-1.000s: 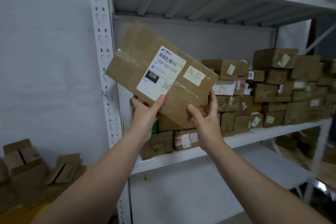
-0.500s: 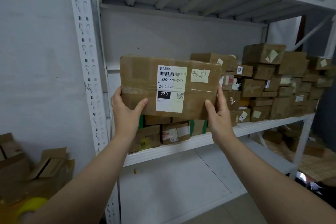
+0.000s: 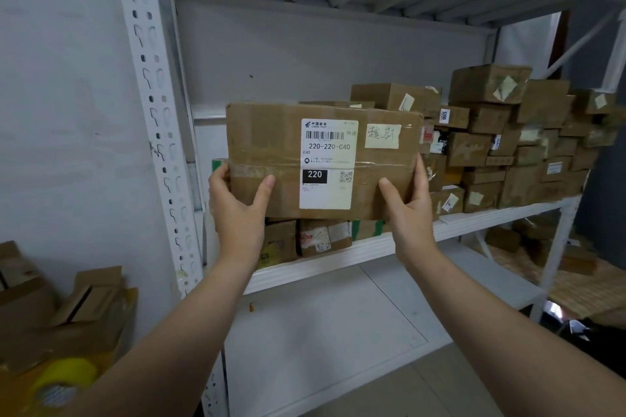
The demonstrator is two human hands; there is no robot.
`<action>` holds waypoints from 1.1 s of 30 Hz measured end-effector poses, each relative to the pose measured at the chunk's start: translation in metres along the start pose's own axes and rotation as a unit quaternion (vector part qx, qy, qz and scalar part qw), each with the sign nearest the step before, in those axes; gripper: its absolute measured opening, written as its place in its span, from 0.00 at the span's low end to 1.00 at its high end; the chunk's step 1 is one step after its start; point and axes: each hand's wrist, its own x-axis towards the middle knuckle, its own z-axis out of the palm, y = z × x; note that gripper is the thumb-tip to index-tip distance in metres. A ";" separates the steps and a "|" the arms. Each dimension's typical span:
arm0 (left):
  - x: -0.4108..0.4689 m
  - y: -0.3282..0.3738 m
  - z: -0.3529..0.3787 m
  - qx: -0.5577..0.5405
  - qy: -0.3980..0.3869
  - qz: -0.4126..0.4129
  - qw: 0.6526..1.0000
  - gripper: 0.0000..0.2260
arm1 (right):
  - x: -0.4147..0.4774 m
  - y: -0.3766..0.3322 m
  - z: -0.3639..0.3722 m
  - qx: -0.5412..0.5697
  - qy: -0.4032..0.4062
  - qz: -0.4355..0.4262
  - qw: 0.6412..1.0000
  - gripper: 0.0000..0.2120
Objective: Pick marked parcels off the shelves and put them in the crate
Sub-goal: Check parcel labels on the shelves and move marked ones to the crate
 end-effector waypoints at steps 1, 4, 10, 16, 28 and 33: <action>-0.004 -0.004 -0.001 -0.005 -0.003 -0.007 1.000 0.28 | -0.005 0.002 -0.002 -0.007 0.011 0.002 1.000 0.31; -0.018 -0.020 -0.004 -0.007 -0.038 -0.031 0.999 0.29 | -0.019 0.014 -0.012 -0.019 0.037 0.022 0.999 0.32; -0.054 -0.043 0.013 -0.010 -0.108 -0.063 0.992 0.28 | -0.058 0.038 -0.046 -0.078 0.096 0.071 0.990 0.29; -0.099 -0.058 0.053 -0.026 -0.181 -0.104 0.978 0.26 | -0.094 0.055 -0.103 -0.134 0.168 0.138 0.967 0.27; -0.191 -0.062 0.190 -0.049 -0.284 -0.144 0.947 0.23 | -0.108 0.055 -0.260 -0.198 0.251 0.199 0.926 0.29; -0.255 -0.051 0.284 -0.081 -0.328 -0.178 0.924 0.22 | -0.109 0.043 -0.367 -0.229 0.291 0.220 0.903 0.30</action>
